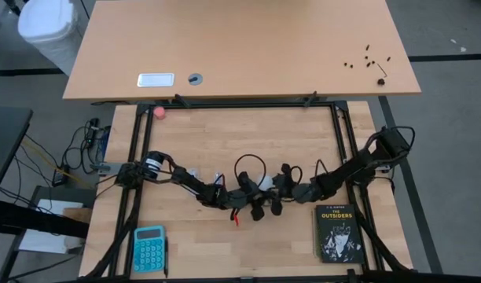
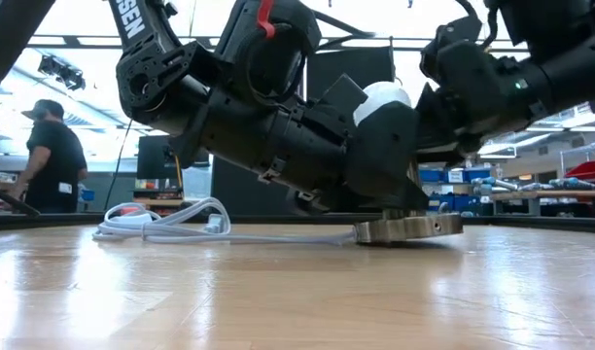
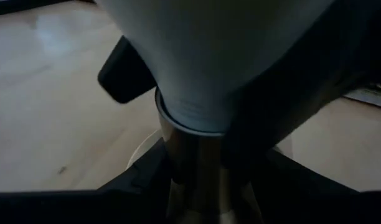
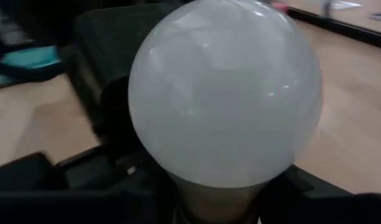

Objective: Screw lightbulb
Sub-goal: Insert the white lightbulb into the silver lamp

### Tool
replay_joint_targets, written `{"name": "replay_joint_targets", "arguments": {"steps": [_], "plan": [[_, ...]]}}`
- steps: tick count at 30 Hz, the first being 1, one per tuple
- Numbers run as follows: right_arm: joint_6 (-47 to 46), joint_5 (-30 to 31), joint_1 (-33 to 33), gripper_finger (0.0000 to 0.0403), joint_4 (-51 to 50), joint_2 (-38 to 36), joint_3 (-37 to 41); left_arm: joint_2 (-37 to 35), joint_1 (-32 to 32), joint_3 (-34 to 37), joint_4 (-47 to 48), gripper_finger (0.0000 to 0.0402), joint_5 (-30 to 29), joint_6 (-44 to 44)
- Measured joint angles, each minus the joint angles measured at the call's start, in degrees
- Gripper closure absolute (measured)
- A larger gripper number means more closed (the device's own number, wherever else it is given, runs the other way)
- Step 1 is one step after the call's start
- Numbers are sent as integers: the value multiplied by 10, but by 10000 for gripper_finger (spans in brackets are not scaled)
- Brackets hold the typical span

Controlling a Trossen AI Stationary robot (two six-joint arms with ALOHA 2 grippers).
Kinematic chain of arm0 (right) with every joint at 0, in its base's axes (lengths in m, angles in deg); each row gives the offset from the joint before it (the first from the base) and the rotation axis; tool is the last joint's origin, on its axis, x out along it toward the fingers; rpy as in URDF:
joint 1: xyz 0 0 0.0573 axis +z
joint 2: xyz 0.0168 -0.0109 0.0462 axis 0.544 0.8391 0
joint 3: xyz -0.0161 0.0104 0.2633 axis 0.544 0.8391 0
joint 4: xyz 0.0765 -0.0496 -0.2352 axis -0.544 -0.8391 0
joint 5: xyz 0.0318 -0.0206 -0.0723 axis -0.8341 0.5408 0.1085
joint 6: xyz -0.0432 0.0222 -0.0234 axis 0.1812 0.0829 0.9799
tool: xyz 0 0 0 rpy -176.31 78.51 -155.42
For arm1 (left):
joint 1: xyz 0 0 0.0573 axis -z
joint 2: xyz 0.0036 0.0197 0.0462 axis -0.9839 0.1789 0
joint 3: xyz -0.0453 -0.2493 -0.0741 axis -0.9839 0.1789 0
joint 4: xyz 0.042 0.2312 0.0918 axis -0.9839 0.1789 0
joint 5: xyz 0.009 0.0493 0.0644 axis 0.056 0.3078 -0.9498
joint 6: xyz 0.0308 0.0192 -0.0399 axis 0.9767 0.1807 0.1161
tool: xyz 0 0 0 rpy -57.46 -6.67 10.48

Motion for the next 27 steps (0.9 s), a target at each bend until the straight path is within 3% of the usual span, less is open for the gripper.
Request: {"name": "replay_joint_targets", "arguments": {"steps": [4,7,11,17,27], "plan": [[-49,68,13,232,-72,0,-34,0,-1,0,0,217,-18,-12],[-42,78,15,231,-89,1,-42,0,-1,-1,1,217,-23,-11],[-31,48,8,207,-78,1,-36,0,-1,-1,3,217,-24,-10],[2,-51,-8,150,-68,-7,-26,1,-1,-1,14,205,-17,1],[57,-74,-6,95,-175,-89,-25,2,7,-1,10,164,-14,12]]}}
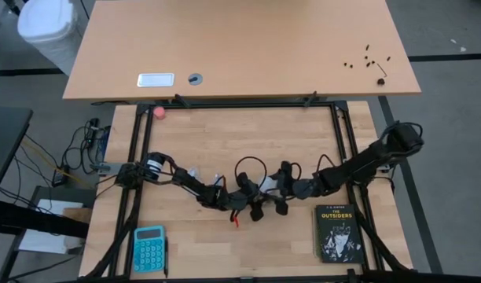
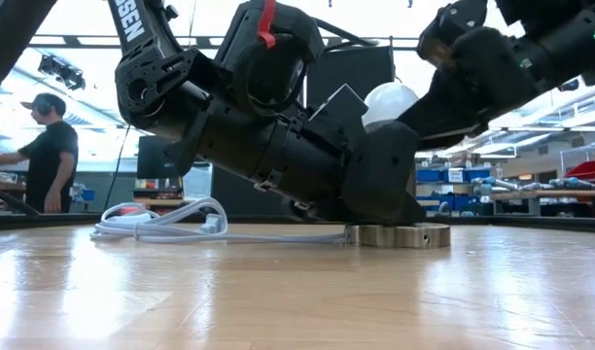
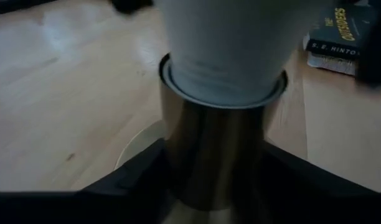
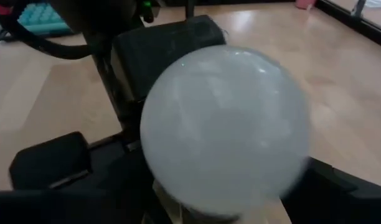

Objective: Screw lightbulb
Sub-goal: Insert the white lightbulb into the silver lamp

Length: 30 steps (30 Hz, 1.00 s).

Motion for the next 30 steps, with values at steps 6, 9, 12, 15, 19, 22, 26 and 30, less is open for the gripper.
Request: {"name": "replay_joint_targets", "arguments": {"steps": [6,9,12,15,19,22,26,30], "plan": [[0,0,4,93,-91,-72,0,0,2,0,-4,136,-1,9],[0,1,8,96,-125,-99,0,-4,2,0,0,130,-1,9],[0,1,16,99,-148,-110,0,-9,2,0,9,129,-3,10],[-1,2,24,102,-177,-110,0,-13,2,0,16,129,-3,11],[-36,21,27,104,-254,-110,1,-19,2,0,31,129,-5,11],[-51,41,26,103,-264,-110,1,-20,2,0,35,129,-5,11],[-48,75,25,106,-246,-107,1,-20,3,0,37,129,-5,11],[-61,117,23,113,-246,-107,1,-20,3,0,41,129,-6,6]]}}
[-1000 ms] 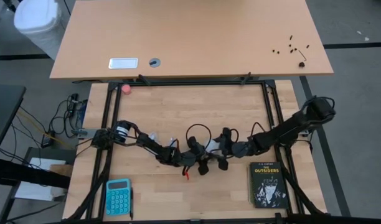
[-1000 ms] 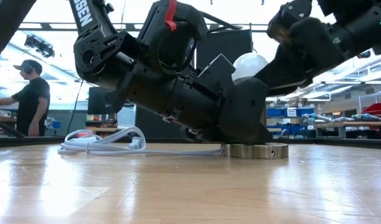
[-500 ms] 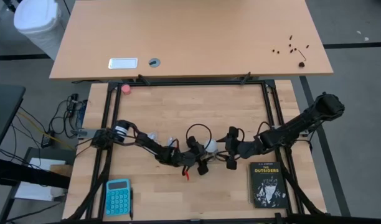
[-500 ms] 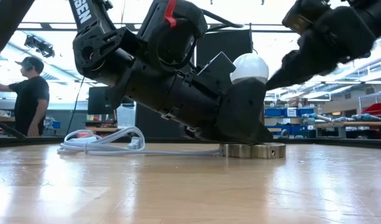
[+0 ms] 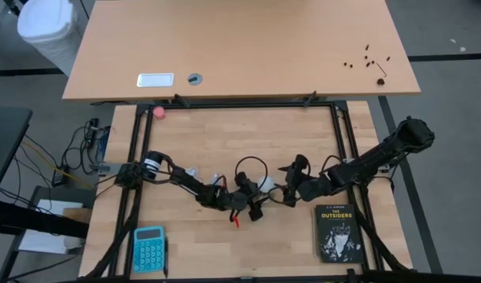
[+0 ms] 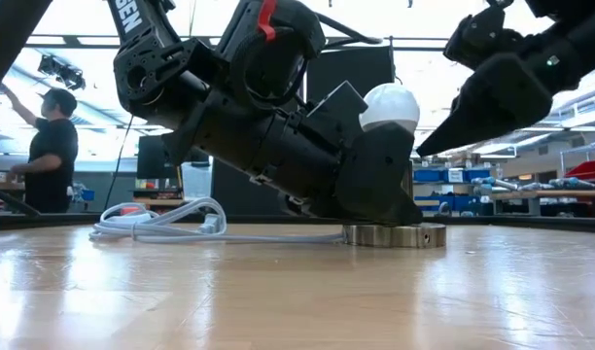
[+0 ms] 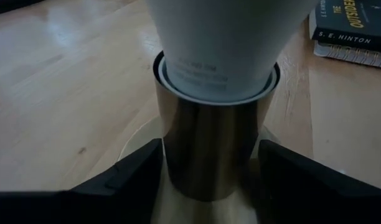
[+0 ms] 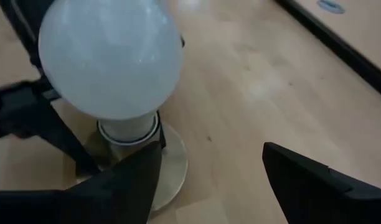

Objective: Screw lightbulb
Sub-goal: Insert the white lightbulb into the silver lamp

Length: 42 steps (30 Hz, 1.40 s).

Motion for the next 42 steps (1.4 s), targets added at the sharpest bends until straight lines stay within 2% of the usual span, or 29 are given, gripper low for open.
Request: {"name": "replay_joint_targets", "arguments": {"steps": [3,7,14,21,33,37,40,42], "plan": [[-9,10,-2,118,12,0,0,0,0,0,1,131,-1,-1],[23,-30,-2,124,51,2,0,-1,-1,-1,10,144,-2,-2],[30,-58,0,129,60,9,0,-3,-1,-3,35,178,-4,-11],[53,-140,1,131,76,9,0,-3,-2,-3,38,216,-5,-6],[80,-209,-4,136,109,9,0,-3,-2,-2,39,214,-4,-11],[92,-278,0,140,139,8,0,-2,-2,-2,38,214,-3,-12],[85,-279,2,143,110,8,0,-2,-2,-2,39,214,-3,-12],[64,-253,-3,146,82,8,0,-2,-2,-2,39,214,-3,-12]]}}
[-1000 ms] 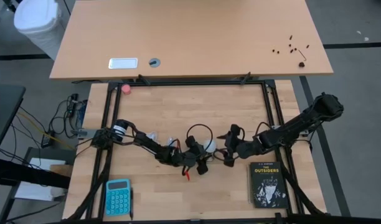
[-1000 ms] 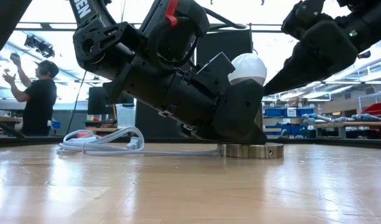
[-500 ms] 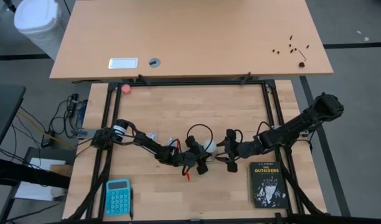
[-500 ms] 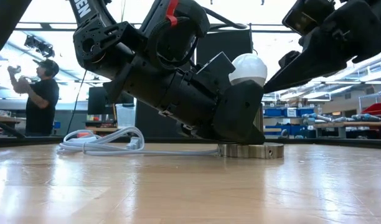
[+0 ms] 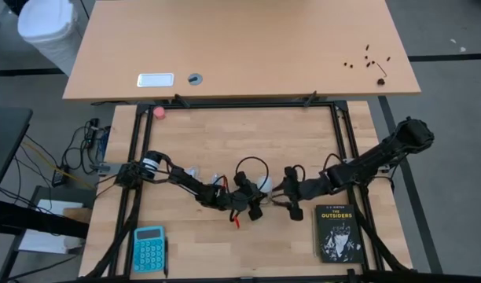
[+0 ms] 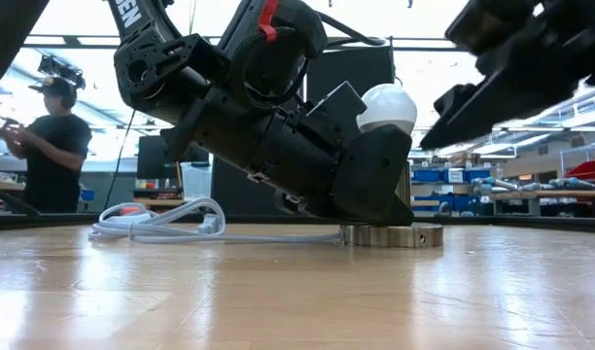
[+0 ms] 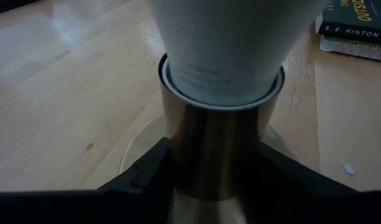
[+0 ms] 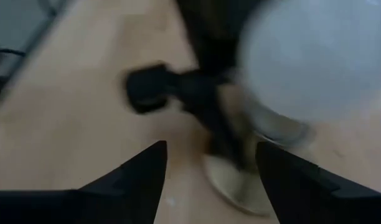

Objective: Screw lightbulb
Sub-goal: Insert the white lightbulb into the silver lamp

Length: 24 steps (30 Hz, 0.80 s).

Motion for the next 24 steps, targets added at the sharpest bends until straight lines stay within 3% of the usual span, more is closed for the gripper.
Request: {"name": "replay_joint_targets", "arguments": {"steps": [6,15,24], "plan": [[0,65,-28,153,-2,0,0,0,0,0,0,214,0,0],[63,7,-64,154,38,3,0,1,0,0,0,214,0,0],[101,-75,-99,127,134,79,1,1,0,1,-1,214,1,0]]}}
